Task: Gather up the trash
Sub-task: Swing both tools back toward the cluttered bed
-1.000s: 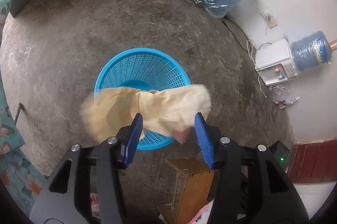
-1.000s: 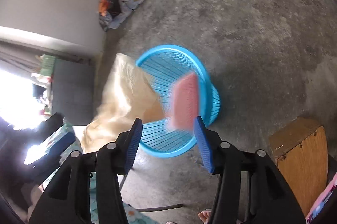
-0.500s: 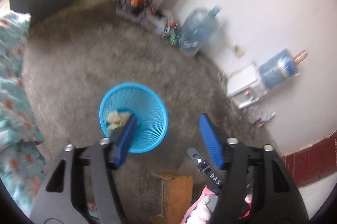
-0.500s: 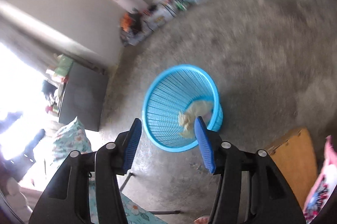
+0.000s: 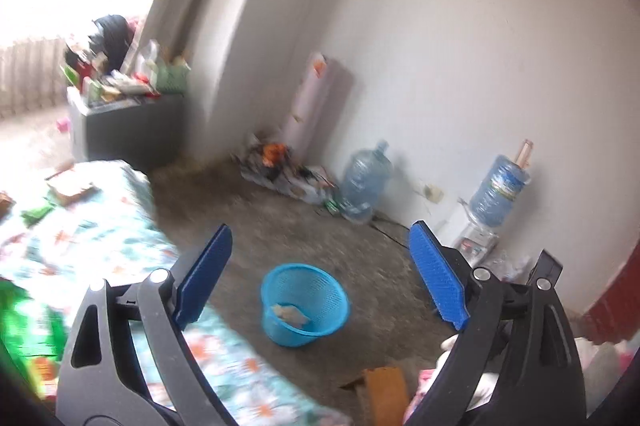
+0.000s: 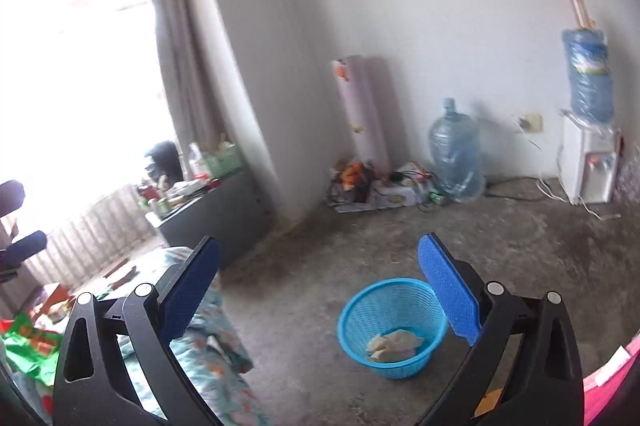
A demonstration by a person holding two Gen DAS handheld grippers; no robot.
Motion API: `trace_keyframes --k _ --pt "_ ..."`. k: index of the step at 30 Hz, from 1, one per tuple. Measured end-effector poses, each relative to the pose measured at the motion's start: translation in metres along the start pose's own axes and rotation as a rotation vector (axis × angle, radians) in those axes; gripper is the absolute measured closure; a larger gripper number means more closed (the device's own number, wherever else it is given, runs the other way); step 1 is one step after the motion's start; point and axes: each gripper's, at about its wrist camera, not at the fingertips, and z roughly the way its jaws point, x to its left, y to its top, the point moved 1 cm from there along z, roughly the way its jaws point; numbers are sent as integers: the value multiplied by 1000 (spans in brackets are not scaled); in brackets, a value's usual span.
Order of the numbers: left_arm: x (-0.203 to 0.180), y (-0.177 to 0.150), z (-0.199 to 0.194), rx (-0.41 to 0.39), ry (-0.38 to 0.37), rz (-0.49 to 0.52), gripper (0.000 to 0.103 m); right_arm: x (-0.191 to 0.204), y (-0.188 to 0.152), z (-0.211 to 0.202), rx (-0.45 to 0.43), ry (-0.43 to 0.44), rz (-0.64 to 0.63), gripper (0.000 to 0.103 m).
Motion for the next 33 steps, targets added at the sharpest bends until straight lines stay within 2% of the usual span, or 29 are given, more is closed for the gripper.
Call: trace_keyframes --k 4,10,13,17,19,24,30,33 --pt "41 4 -91 -126 179 -19 17 30 3 -13 -36 40 -42 7" --pt "114 -10 -217 -284 477 -135 17 88 -2 -23 -22 144 -86 7" --pt "147 -29 -264 -310 576 -233 17 113 -7 -24 11 214 -106 7" --pt "191 -48 -302 -314 665 -345 17 144 -16 -21 71 315 -148 7" --pt "208 -56 -311 -308 678 -391 17 162 -25 -20 116 366 -176 7" --pt "241 -78 -316 -279 639 -489 17 195 -44 -20 212 456 -231 7" --pt "278 -94 -304 -213 592 -536 17 231 -59 -13 312 540 -275 9" --pt "293 -94 -298 -177 614 -477 17 251 -60 -9 336 579 -304 9"
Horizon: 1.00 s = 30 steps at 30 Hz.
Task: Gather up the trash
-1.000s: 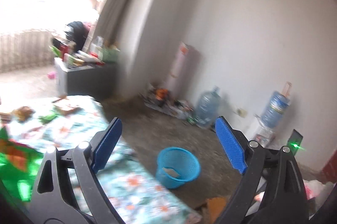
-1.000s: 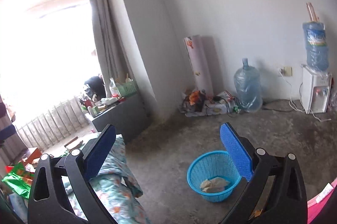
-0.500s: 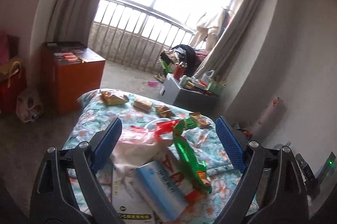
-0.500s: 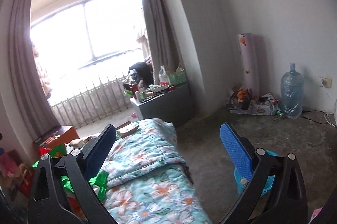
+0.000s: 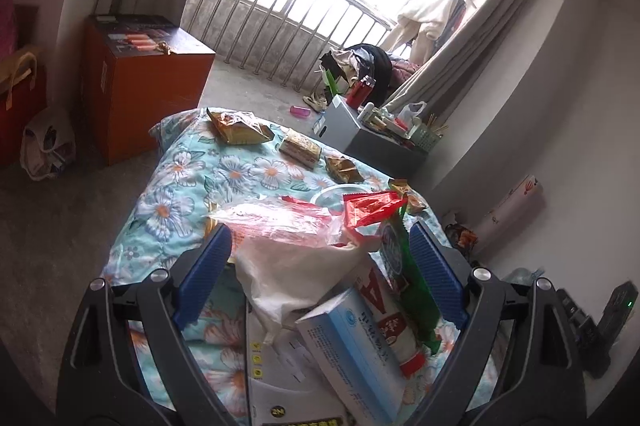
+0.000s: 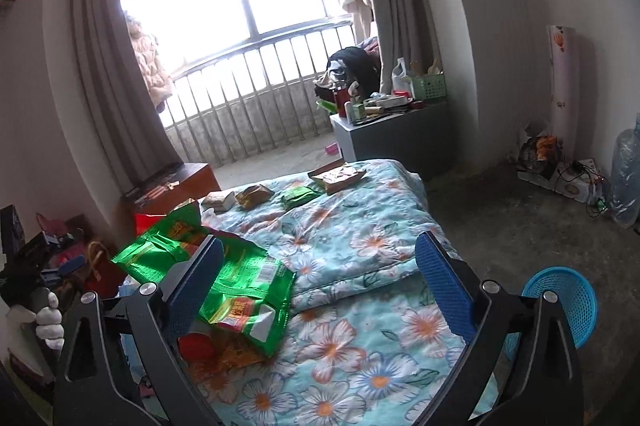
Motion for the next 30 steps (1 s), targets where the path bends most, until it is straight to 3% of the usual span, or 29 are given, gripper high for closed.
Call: trace_keyframes --k 8,13,16,20,27,30 --pt "-32 -5 43 80 112 501 17 42 10 33 76 99 -36 10" --pt "-34 -4 83 161 194 660 22 71 19 50 127 176 -84 10" --pt "-33 -5 99 197 187 710 25 96 37 56 150 247 -167 10" --pt "-31 -7 113 250 166 731 37 132 66 77 230 396 -266 10" --pt "-28 -6 119 285 115 709 64 182 98 112 303 426 -425 13" --pt "-24 -4 121 292 103 682 76 195 102 128 363 460 -422 14"
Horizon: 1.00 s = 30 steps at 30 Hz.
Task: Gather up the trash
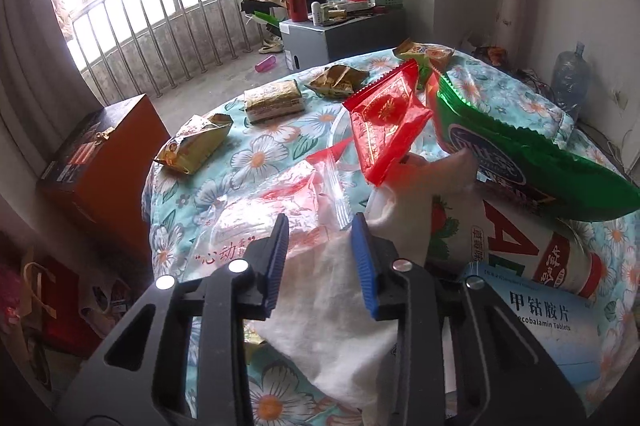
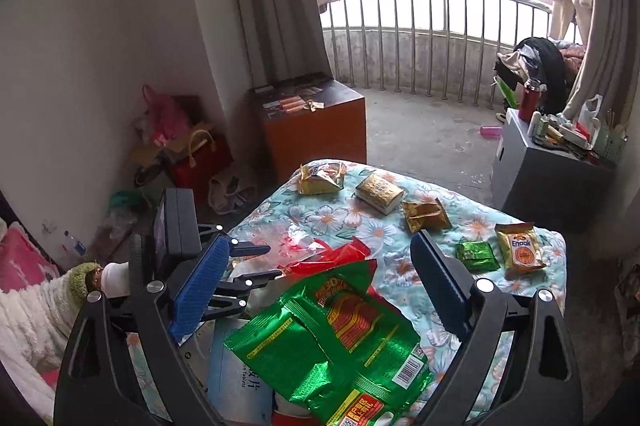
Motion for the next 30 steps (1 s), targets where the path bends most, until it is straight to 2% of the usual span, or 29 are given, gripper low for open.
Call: trace_keyframes --k 2,4,10,12,17,20,24,28,30 --pt "4 -1 0 -3 -13 -25 84 -7 6 13 43 37 57 15" --pt "7 -3 -1 -8 -26 -51 86 -24 12 28 86 78 151 15" --pt "9 -5 -2 -18 -44 -90 90 -103 1 105 259 249 603 18" --pt "8 -5 -3 -19 -48 -92 90 -121 -10 134 331 256 698 21" --pt "8 -4 -6 -27 -51 -100 90 -131 -23 185 469 212 733 25" --pt "9 -3 -7 -27 -52 -109 90 -129 -27 201 506 235 732 35" --pt "11 -3 -7 -29 -57 -126 90 -120 -29 205 526 234 691 55" --pt "13 -4 -10 -44 -59 -138 90 -116 -26 196 494 235 654 79" --pt "14 -4 -11 -49 -59 -146 94 -116 -24 190 478 228 644 87"
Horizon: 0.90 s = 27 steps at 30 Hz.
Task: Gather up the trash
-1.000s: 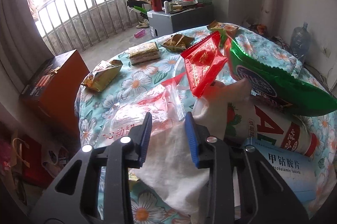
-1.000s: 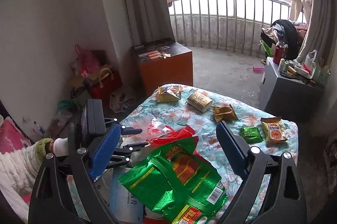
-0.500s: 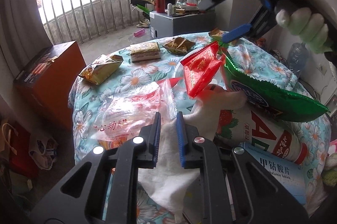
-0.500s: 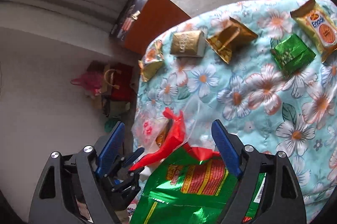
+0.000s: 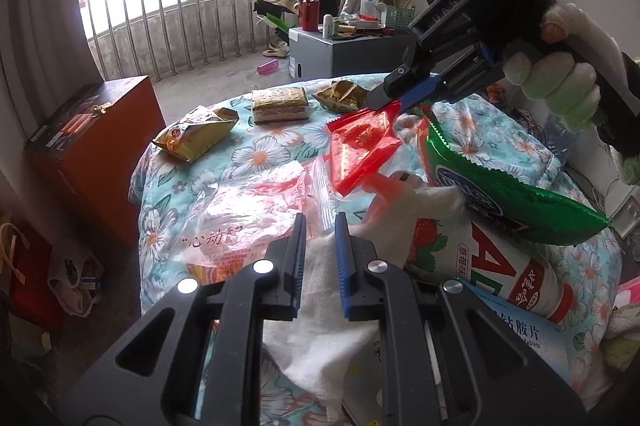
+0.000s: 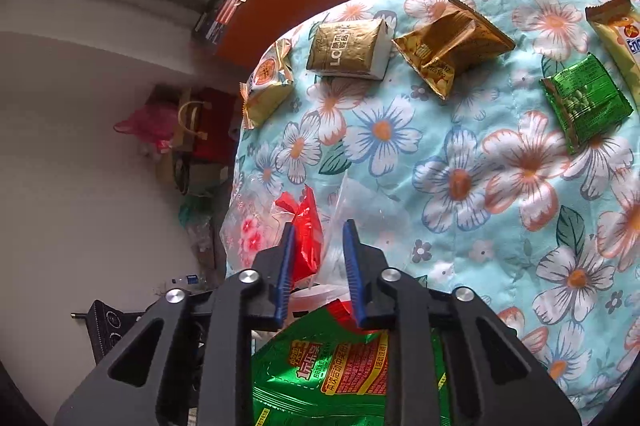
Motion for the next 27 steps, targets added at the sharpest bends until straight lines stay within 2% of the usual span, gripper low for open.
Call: trace_keyframes --k 3,9,12,18,24,27 --pt "3 1 -1 -5 -3 -22 96 2 0 -5 -15 -7 -15 91" --pt "7 4 -11 -36 7 -42 103 8 -5 -19 -57 -15 -49 94" --pt "9 5 -16 -51 10 -52 103 9 -9 -28 -68 10 -52 95" --pt "9 6 -21 -67 13 -59 103 11 -15 -43 -94 6 -73 96" --pt "10 7 -19 -64 13 -68 103 16 -12 -35 -7 49 -52 95" --pt "11 7 -19 -64 13 -69 103 29 -15 -41 -22 18 -113 92"
